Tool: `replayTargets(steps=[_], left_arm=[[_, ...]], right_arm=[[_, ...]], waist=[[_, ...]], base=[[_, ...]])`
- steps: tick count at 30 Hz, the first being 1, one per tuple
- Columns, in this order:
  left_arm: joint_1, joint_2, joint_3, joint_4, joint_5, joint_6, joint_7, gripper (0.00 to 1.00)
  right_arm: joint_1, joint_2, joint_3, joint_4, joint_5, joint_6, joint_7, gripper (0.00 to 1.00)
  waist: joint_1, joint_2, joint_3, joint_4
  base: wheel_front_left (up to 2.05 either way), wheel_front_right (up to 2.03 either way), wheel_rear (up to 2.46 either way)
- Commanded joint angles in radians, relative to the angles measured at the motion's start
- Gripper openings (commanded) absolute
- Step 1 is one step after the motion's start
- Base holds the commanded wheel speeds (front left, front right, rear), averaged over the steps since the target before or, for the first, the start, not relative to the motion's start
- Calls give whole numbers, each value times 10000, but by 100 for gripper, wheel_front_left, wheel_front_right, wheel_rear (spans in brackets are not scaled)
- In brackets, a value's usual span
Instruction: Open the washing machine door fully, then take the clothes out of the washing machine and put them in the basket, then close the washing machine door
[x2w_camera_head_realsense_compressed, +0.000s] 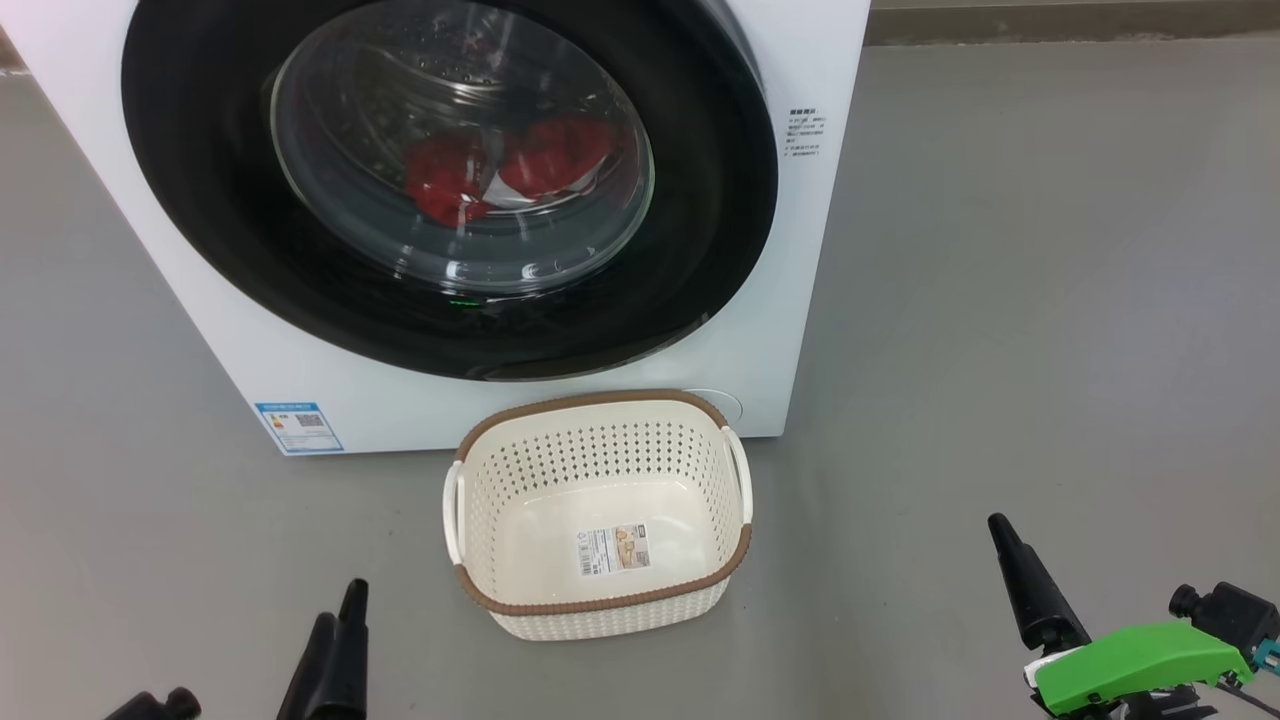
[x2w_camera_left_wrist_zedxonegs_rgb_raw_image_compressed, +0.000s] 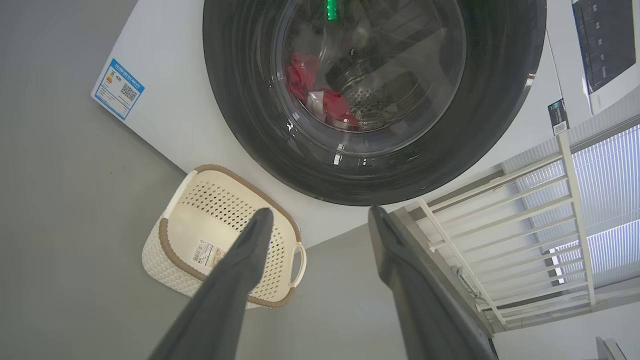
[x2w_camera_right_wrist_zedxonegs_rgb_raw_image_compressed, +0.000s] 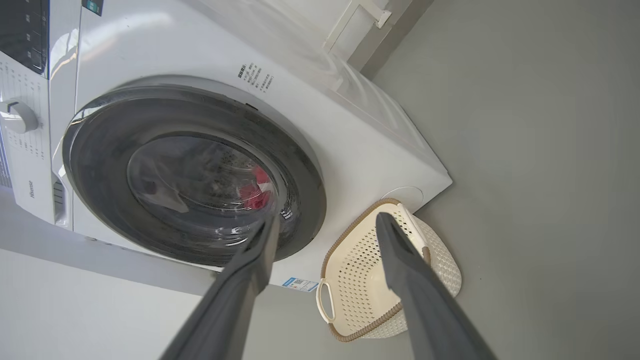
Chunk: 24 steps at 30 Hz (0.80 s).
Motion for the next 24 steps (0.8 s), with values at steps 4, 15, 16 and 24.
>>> replayTargets(steps=[4, 15, 16, 24], left_arm=[[-56, 169, 46, -454, 799, 159, -208, 100], [93, 247, -162, -839, 2325, 417, -530, 100], [104, 257, -181, -866, 2455, 440, -559, 100], [175, 321, -318, -1095, 3473, 646, -793, 100]], right_arm=[[-301, -246, 198, -255, -608, -2, -199, 100], [-314, -383, 473, -319, -1764, -3, -521, 100], [-317, -397, 499, -331, -1873, -3, -551, 100], [-331, -505, 684, -363, -2695, -4, -785, 100]], waist=[[-1, 0, 9, -5], [-1, 0, 36, -9], [-1, 0, 39, -11], [-1, 0, 57, -15]], base=[[0, 0, 0], [0, 0, 0], [0, 0, 0], [0, 0, 0]])
